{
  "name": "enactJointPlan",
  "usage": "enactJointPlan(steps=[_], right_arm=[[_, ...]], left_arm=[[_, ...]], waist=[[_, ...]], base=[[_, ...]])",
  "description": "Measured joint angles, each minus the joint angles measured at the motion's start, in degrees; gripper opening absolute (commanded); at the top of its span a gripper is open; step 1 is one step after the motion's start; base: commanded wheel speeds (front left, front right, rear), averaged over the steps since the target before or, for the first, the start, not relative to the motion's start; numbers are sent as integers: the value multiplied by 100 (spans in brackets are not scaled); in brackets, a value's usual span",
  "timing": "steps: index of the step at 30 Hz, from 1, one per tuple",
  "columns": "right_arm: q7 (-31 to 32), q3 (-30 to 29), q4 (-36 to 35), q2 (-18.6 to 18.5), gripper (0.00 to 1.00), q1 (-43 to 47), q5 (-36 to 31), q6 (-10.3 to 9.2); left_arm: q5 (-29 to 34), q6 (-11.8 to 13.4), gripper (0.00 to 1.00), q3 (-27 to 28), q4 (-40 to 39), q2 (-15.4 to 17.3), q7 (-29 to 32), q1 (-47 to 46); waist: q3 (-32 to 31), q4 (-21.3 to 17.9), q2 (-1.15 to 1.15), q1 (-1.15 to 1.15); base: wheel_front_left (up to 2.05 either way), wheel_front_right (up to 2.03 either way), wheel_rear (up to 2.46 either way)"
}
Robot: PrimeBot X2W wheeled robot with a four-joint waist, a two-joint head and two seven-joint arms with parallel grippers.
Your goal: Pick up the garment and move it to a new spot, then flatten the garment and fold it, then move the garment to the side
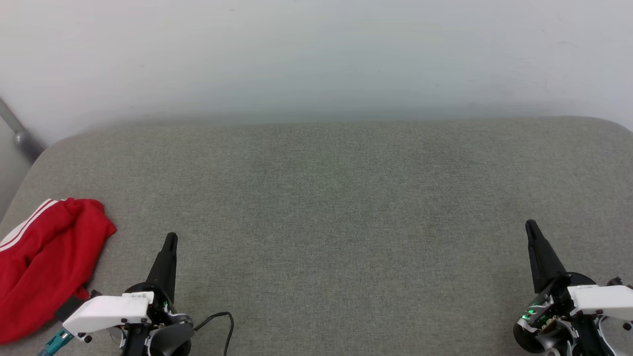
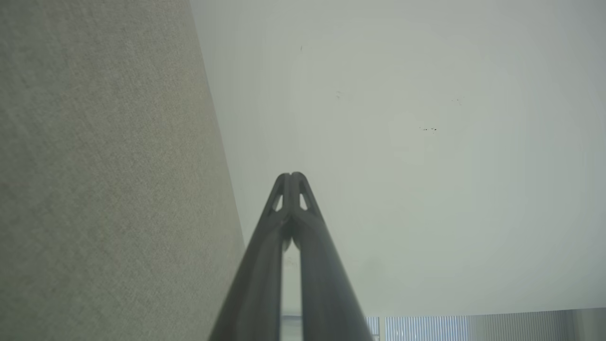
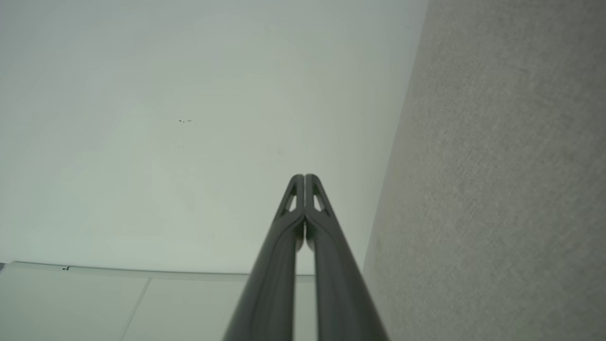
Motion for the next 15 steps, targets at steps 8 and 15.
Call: enactJointPlan(steps=[8,15], right_arm=[[0,0,0,0,0,0,0,0],[0,0,0,0,0,0,0,0]], left_arm=[[0,0,0,0,0,0,0,0],[0,0,0,0,0,0,0,0]], waist=[[0,0,0,0],[0,0,0,0]], base=[[0,0,0],[0,0,0]])
